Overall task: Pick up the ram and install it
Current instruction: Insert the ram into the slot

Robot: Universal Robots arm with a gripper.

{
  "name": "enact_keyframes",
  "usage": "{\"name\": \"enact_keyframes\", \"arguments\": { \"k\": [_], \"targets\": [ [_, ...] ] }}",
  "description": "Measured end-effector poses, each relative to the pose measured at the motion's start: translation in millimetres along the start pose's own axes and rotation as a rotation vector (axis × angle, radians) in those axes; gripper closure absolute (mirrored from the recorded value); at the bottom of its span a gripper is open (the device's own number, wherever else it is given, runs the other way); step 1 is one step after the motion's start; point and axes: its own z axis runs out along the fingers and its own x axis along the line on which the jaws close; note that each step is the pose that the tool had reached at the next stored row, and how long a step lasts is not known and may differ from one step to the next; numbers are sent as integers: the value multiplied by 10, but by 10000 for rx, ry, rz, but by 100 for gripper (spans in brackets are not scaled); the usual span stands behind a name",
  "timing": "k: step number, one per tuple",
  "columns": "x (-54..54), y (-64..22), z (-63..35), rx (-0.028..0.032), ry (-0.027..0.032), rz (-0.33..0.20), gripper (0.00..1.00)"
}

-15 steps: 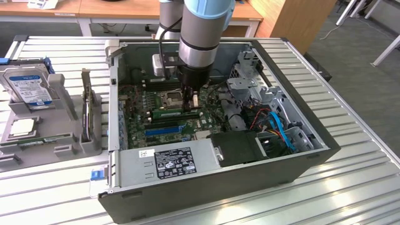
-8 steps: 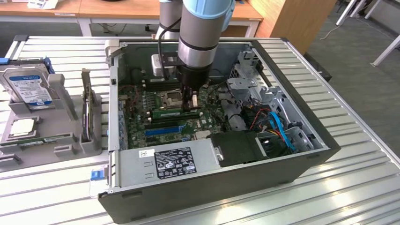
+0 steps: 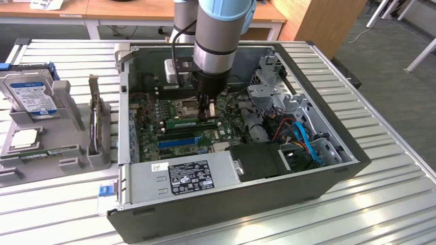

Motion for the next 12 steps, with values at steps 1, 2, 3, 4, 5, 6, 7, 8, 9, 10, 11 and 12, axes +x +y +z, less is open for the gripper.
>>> {"name": "enact_keyframes", "arguments": {
  "k": [1,2,3,4,5,6,7,8,9,10,11,12],
  "targets": [
    [0,0,0,1,-1,0,89],
    [0,0,0,2,0,-1,89],
    [0,5,0,13,0,0,89],
    [0,10,0,26,1,0,89],
    [0,12,0,32,0,-1,89],
    [0,15,0,40,-1,-3,89],
    [0,17,0,44,-1,-2,89],
    [0,17,0,45,-1,-4,89],
    [0,20,0,46,-1,-5,89],
    [0,21,0,46,-1,-3,89],
    [0,21,0,46,-1,-3,89],
    [0,21,0,46,0,-3,89]
  ]
}}
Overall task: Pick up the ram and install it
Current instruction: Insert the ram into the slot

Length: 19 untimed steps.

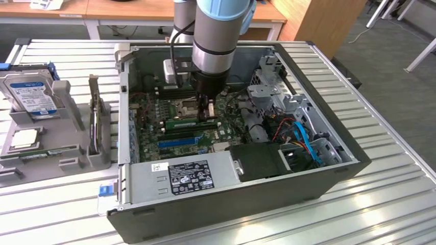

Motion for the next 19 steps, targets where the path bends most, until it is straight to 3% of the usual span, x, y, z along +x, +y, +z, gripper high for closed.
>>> {"name": "enact_keyframes", "arguments": {
  "k": [19],
  "targets": [
    [3,16,1,-4,1,-48,89]
  ]
}}
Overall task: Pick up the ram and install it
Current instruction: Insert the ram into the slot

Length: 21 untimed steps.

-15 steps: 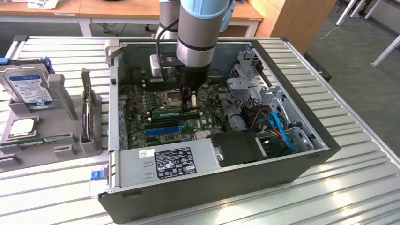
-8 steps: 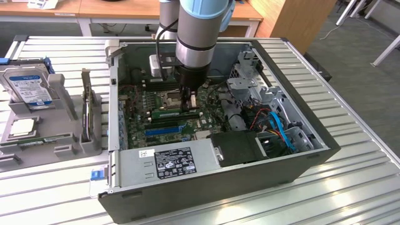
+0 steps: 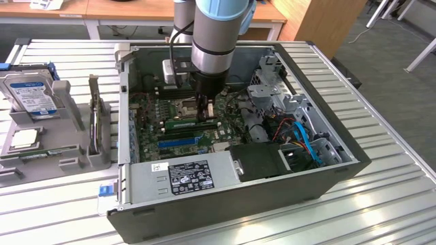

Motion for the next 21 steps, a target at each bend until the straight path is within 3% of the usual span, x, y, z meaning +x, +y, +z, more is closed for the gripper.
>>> {"name": "enact_keyframes", "arguments": {
  "k": [21],
  "targets": [
    [1,-11,13,0,-1,2,89]
  ]
}}
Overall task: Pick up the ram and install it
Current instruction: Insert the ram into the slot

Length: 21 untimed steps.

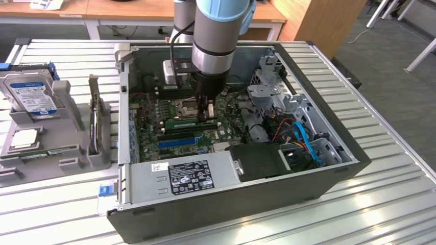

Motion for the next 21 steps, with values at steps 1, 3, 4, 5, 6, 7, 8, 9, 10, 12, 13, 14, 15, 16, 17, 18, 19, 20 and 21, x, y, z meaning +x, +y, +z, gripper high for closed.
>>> {"name": "enact_keyframes", "arguments": {
  "k": [1,3,4,5,6,7,8,9,10,12,13,14,15,16,17,18,19,20,21],
  "targets": [
    [0,0,0,0,0,1,89],
    [0,1,0,-1,1,2,89],
    [0,1,0,0,1,2,89],
    [-1,5,0,0,1,4,89],
    [-1,7,0,0,1,3,89],
    [-1,8,0,0,1,2,89],
    [-1,8,0,0,0,1,89],
    [-1,8,0,0,0,1,89],
    [-1,8,4,-1,1,2,89],
    [-1,8,4,0,1,1,89],
    [0,9,5,-1,2,2,89],
    [0,8,7,0,0,2,89],
    [0,8,9,0,0,1,89],
    [0,8,11,-1,1,2,89],
    [0,8,12,-1,2,1,89],
    [0,8,13,-1,3,2,89],
    [0,8,13,-1,2,2,89],
    [0,8,13,-1,2,2,89],
    [0,8,14,-1,1,2,89]
  ]
}}
